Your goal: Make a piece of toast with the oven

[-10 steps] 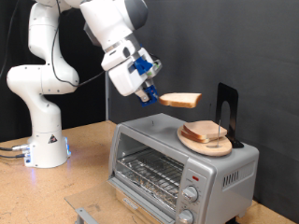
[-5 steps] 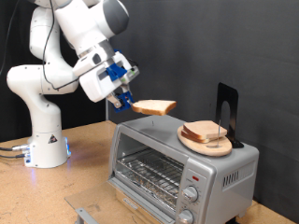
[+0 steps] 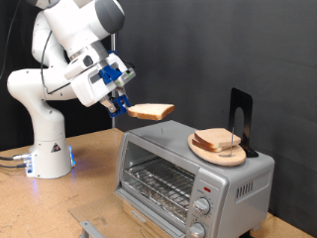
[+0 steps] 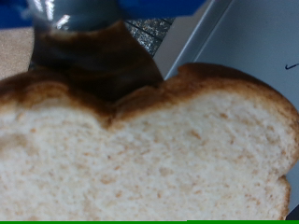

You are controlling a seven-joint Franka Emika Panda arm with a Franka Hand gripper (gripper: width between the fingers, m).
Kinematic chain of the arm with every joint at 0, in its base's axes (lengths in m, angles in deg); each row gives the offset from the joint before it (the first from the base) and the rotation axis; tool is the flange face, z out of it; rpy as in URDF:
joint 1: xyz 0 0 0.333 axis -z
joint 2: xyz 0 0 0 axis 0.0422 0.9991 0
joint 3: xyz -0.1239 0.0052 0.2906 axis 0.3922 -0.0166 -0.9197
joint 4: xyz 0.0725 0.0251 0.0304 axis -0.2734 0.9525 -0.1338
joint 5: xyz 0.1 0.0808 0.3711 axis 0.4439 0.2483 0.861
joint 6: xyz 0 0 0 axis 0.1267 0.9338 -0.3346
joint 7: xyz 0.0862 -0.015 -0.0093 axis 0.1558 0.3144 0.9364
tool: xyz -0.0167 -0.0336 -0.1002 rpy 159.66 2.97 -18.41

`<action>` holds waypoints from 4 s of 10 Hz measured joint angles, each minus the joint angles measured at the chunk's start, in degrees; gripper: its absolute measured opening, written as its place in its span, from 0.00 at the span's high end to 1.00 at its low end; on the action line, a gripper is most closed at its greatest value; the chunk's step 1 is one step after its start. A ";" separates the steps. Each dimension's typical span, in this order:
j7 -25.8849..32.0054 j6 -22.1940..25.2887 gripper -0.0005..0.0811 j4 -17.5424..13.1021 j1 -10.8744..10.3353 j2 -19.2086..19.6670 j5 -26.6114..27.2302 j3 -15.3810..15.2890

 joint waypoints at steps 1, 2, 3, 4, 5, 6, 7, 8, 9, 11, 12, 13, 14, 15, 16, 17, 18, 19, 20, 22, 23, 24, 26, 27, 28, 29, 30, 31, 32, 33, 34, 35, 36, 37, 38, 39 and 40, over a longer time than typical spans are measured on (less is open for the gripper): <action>0.00 -0.25 0.41 0.51 0.21 0.37 -0.16 -0.01; -0.04 -1.01 0.41 1.23 0.94 1.20 -1.36 -0.22; -0.20 -3.53 0.41 2.09 2.00 2.60 -2.30 -0.96; -0.20 -6.13 0.41 2.73 3.07 4.56 -3.04 -1.83; 0.08 -8.66 0.41 3.07 3.83 6.73 -3.33 -2.28; 1.26 -11.20 0.41 3.25 4.22 8.94 -3.20 -2.23; 3.35 -13.31 0.41 3.35 4.30 10.98 -2.56 -1.99; 6.37 -14.12 0.41 3.38 4.30 12.77 -1.77 -1.41; 9.98 -14.18 0.41 3.41 4.31 14.26 -1.14 -0.54; 14.15 -15.71 0.41 3.73 4.45 17.04 -0.72 0.40; 14.64 -16.92 0.41 3.88 4.59 18.48 -0.72 0.41; 14.79 -17.75 0.41 3.88 4.73 19.82 -0.72 0.42; 14.85 -18.48 0.41 3.86 4.80 20.89 -0.34 0.50; 14.88 -19.01 0.41 3.55 4.80 21.72 0.03 0.53; 14.87 -18.99 0.41 3.57 4.80 21.71 -0.08 0.51; 15.22 -16.50 0.41 3.38 4.86 21.71 -2.79 0.54; 15.81 -13.65 0.41 2.79 4.94 21.79 -7.55 0.49; 16.52 -12.42 0.41 1.83 4.96 22.21 -11.85 0.22; 16.82 -12.10 0.41 0.64 4.96 23.07 -15.82 -0.32; 16.89 -12.82 0.41 -2.16 4.95 25.66 -22.85 -1.88; 16.18 -13.64 0.41 -3.51 4.95 26.93 -25.85 -2.91; 14.63 -13.77 0.41 -4.90 4.93 28.08 -28.19 -3.97; 11.44 -13.85 0.41 -7.43 4.90 30.14 -32.91 -6.05; 9.85 -14.18 0.41 -8.19 4.88 30.90 -35.49 -6.97; 6.24 -15.58 0.41 -8.59 4.88 31.63 -40.65 -8.16; 2.11 -17.26 0.41 -8.68 4.81 32.25 -45.42 -9.64; -0.90 -18.58 0.41 -8.74 4.70 32.74 -48.55 -10.86; -3.25 -19.27 0.41 -8.97 4.62 32.87 -50.11 -11.93; -4.53 -19.76 0.41 -9.50 4.33 32.87 -50.32 -12.90; -4.82 -19.97 0.41 -10.19 3.91 32.85 -49.39 -13.59; -4.53 -19.90 0.41 -10.76 3.35 32.71 -47.90 -13.87; -4.23 -19.36 0.41 -11.04 3.00 32.41 -46.74 -14.01; -3.92 -18.47 0.41 -11.09 2.92 32.11 -46.16 -14.04; -3.45 -17.28 0.41 -11.08 2.95 31.98 -45.60 -14.00; -2.02 -16.07 0.41 -10.87 2.99 31.84 -44.33 -13.73; 0.24 -14.69 0.41 -10.31 3.04 31.45 -42.53 -12.98; 2.68 -14.42 0.41 -9.03 3.13 30.62 -40.63 -11.99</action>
